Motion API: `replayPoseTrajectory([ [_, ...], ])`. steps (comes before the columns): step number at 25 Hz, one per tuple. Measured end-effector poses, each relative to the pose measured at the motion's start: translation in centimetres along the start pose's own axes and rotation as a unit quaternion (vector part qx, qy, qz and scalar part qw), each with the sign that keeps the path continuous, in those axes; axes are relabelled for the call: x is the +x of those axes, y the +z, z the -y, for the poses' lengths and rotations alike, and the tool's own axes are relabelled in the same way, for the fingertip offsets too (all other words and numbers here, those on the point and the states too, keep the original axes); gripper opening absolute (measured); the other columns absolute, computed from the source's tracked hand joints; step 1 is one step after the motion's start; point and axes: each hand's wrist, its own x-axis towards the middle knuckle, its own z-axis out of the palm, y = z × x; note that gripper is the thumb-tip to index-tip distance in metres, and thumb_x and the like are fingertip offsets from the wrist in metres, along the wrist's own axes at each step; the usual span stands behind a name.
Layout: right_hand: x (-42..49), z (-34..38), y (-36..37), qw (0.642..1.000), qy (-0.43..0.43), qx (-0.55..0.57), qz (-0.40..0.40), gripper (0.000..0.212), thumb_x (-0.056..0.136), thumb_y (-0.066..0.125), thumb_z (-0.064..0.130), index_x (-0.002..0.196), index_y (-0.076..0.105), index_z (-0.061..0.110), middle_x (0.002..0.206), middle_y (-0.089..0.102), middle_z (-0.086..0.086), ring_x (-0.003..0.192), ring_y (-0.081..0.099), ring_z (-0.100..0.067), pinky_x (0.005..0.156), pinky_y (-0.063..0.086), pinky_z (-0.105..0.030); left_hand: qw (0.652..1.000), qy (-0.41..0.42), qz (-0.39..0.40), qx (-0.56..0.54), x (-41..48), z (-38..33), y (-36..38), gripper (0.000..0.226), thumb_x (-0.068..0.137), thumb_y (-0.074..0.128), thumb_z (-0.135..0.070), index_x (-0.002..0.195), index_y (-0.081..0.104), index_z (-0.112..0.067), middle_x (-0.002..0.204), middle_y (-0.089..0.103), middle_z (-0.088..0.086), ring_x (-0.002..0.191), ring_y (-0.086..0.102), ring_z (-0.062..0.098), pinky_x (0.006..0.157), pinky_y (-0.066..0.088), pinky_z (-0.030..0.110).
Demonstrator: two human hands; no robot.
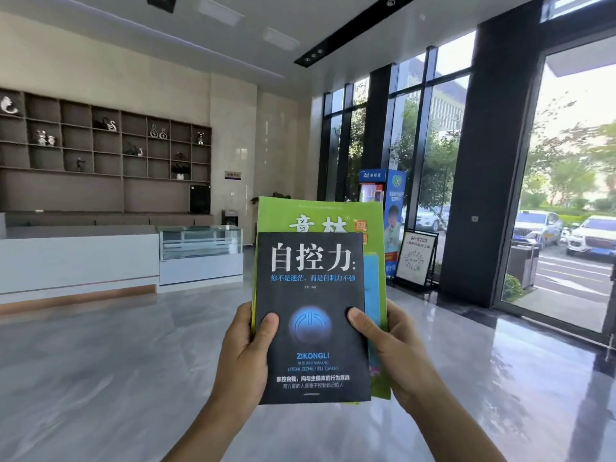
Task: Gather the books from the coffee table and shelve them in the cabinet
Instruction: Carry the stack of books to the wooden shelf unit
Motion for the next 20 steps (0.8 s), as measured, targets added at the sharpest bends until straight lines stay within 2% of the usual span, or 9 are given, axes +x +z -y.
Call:
replayPoseTrajectory([
  [2,7.8,-2.6,-0.2,1.0,0.008,0.003,-0.011,0.041,0.072,0.085,0.033,0.107,0.074,0.014,0.107,0.072,-0.033,0.084,0.066,-0.049,0.073,0.046,-0.069,1.0,-0.017,-0.004,-0.006,7.1,3.7,1.2,0.022,0.084,0.056,-0.035,0.098,0.065,-0.021,0.095,0.077,0.006,0.091,0.073,0.034,0.084,0.058,0.05],
  [4,15.6,-4.6,-0.8,0.999,0.018,-0.016,-0.022,0.038,0.078,0.082,0.025,0.112,0.072,0.01,0.108,0.075,-0.028,0.086,0.072,-0.043,0.073,0.055,-0.059,1.0,-0.021,-0.004,-0.003,14.5,6.9,2.8,0.021,0.084,0.058,-0.034,0.097,0.065,-0.02,0.094,0.077,0.007,0.09,0.073,0.033,0.082,0.058,0.048],
  [6,23.0,-7.2,-2.1,0.999,0.023,-0.023,-0.029,0.032,0.085,0.073,0.017,0.114,0.069,0.005,0.105,0.078,-0.021,0.08,0.075,-0.033,0.057,0.06,-0.039,1.0,-0.025,0.013,0.001,21.2,10.4,4.5,0.013,0.091,0.062,-0.027,0.098,0.064,-0.017,0.095,0.077,0.008,0.084,0.074,0.024,0.076,0.056,0.039],
  [8,29.4,-10.1,-3.7,0.999,0.025,-0.019,-0.032,0.025,0.09,0.068,0.011,0.113,0.069,0.003,0.103,0.079,-0.019,0.077,0.075,-0.029,0.048,0.057,-0.031,0.999,-0.029,0.029,0.008,27.1,14.5,6.2,0.007,0.098,0.057,-0.018,0.1,0.062,-0.013,0.097,0.076,0.011,0.08,0.073,0.018,0.072,0.055,0.031],
  [11,39.6,-15.7,-6.1,0.999,0.023,-0.006,-0.044,0.024,0.09,0.067,0.009,0.113,0.069,0.002,0.104,0.078,-0.022,0.082,0.074,-0.034,0.056,0.06,-0.037,0.998,-0.035,0.04,0.026,36.3,21.9,9.2,0.011,0.1,0.053,-0.017,0.103,0.062,-0.013,0.097,0.077,0.007,0.079,0.073,0.013,0.064,0.054,0.019],
  [14,52.1,-21.1,-9.0,0.999,0.016,-0.014,-0.042,0.023,0.09,0.069,0.011,0.111,0.069,0.004,0.104,0.077,-0.026,0.082,0.072,-0.039,0.067,0.055,-0.048,0.999,-0.026,0.032,0.024,47.1,29.5,12.9,0.011,0.1,0.053,-0.019,0.104,0.064,-0.017,0.094,0.078,0.001,0.082,0.075,0.015,0.063,0.054,0.018],
  [16,61.6,-23.8,-10.9,0.999,0.006,-0.003,-0.035,0.022,0.088,0.074,0.014,0.108,0.071,0.006,0.102,0.075,-0.03,0.078,0.069,-0.041,0.061,0.055,-0.046,1.0,-0.012,0.023,0.007,55.1,33.6,15.6,0.012,0.1,0.053,-0.016,0.105,0.064,-0.017,0.094,0.079,0.002,0.085,0.075,0.021,0.065,0.056,0.022],
  [19,73.3,-26.7,-12.1,1.0,0.009,-0.008,-0.024,0.017,0.087,0.075,0.015,0.104,0.073,0.01,0.102,0.073,-0.033,0.078,0.064,-0.046,0.065,0.049,-0.059,0.999,-0.025,0.016,-0.025,65.2,38.0,18.2,0.012,0.1,0.054,-0.016,0.106,0.065,-0.016,0.097,0.078,0.008,0.09,0.075,0.031,0.074,0.059,0.034],
  [20,77.4,-27.8,-12.4,1.0,0.007,-0.015,-0.022,0.014,0.089,0.073,0.013,0.103,0.074,0.011,0.103,0.072,-0.034,0.077,0.064,-0.044,0.063,0.048,-0.055,0.999,-0.021,0.011,-0.024,68.9,39.4,18.8,0.011,0.099,0.057,-0.019,0.106,0.065,-0.017,0.098,0.078,0.008,0.091,0.074,0.031,0.077,0.058,0.037],
])
